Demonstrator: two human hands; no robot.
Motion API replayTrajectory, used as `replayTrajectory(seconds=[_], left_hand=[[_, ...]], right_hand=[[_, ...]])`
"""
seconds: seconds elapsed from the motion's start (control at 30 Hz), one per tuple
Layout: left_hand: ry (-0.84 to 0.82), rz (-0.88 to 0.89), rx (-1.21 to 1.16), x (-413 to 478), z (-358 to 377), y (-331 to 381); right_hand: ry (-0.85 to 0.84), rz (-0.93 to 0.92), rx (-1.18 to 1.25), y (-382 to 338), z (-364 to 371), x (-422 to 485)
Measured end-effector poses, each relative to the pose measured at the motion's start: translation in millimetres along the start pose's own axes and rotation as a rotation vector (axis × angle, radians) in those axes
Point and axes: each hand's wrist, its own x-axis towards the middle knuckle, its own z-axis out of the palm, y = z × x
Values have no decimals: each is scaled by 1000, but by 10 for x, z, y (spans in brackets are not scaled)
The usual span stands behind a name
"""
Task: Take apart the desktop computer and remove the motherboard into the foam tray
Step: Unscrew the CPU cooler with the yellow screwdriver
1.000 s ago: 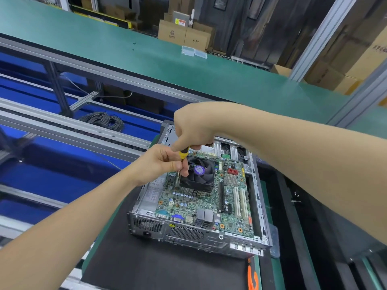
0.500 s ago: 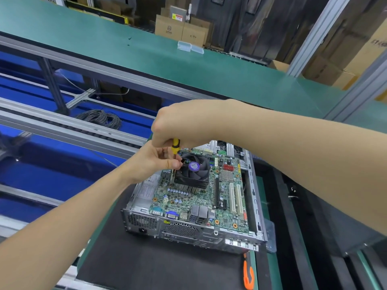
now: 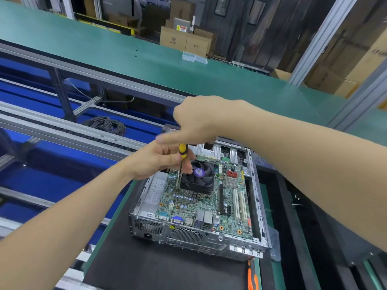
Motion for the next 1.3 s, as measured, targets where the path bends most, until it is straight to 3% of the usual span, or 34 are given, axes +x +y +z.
replayTrajectory(seconds=[0.13, 0.27, 0.47, 0.8, 1.07, 1.13, 1.23, 1.3], left_hand=[[-73, -15, -52, 20, -80, -2], [-156, -38, -125, 39, -140, -26], [43, 65, 39, 103, -58, -112], [315, 117, 12, 116, 108, -150], [392, 182, 35, 73, 226, -220], [319, 130, 4, 40, 204, -202], [44, 71, -25, -17, 126, -153], [-10, 37, -77, -35, 82, -163]], right_hand=[[-138, 6, -70, -112, 80, 91], [-89, 29, -10, -63, 166, 116], [-91, -52, 99, 212, 286, 174], [-82, -270, 99, 284, 321, 103], [-118, -391, 11, 274, 250, 123], [-123, -343, 59, 250, 252, 122], [-140, -288, 178, 222, 255, 101], [-123, -216, 226, 176, 231, 86]])
